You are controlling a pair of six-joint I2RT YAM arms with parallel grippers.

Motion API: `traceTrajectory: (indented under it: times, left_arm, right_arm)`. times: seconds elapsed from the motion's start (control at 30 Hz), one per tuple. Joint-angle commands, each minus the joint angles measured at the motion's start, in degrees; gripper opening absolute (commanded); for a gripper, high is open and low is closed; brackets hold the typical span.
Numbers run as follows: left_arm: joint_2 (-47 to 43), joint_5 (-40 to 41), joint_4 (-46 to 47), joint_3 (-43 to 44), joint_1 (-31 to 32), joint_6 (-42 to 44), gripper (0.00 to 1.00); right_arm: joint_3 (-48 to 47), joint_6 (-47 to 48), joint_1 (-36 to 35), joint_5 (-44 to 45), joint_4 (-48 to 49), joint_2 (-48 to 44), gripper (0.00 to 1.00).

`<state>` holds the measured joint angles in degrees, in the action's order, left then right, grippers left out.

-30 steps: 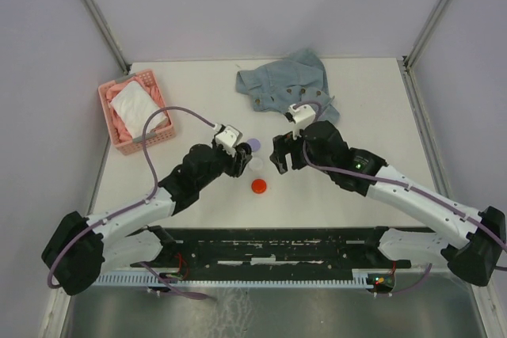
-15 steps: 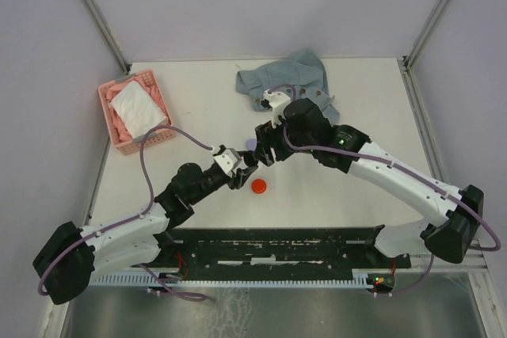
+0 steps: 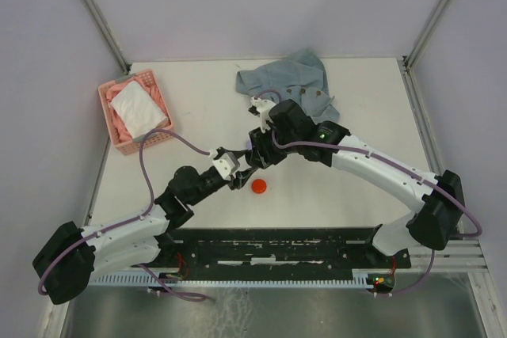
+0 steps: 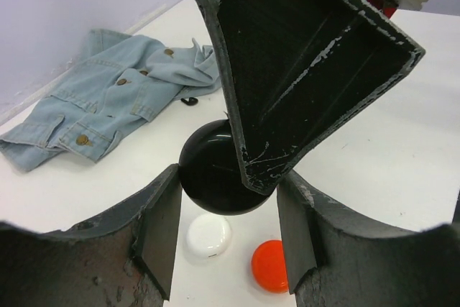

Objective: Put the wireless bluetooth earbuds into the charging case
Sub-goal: Open the charging case.

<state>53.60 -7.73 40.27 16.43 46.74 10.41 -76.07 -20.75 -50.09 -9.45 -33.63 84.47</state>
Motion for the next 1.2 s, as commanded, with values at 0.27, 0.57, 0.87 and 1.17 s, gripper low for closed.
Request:
traceTrajectory:
  times: [0.27,0.57,0.87,1.17]
  left_arm:
    - [0.2,-3.2,4.1,-0.2,0.5,2.2,0.58]
    - [-0.4,-8.2,-0.2,0.8,0.2,3.1,0.81]
    - [2.5,-27.0,-1.0,3.7,-6.6,-3.1,0.81]
    - [9.9,-44.2,8.7,6.1,-11.7,-13.8,0.67]
  right_arm:
    - [-2.1,2.7,0.2,-3.4,2.7,-0.4,0.16]
    - [-5.1,13.0,0.3,-3.5,-5.0,-1.7,0.02]
    - [-8.8,28.2,0.4,-7.8,-18.1,-2.6,0.02]
    - [-7.9,37.9,0.3,-15.3,-21.6,-3.8,0.02]
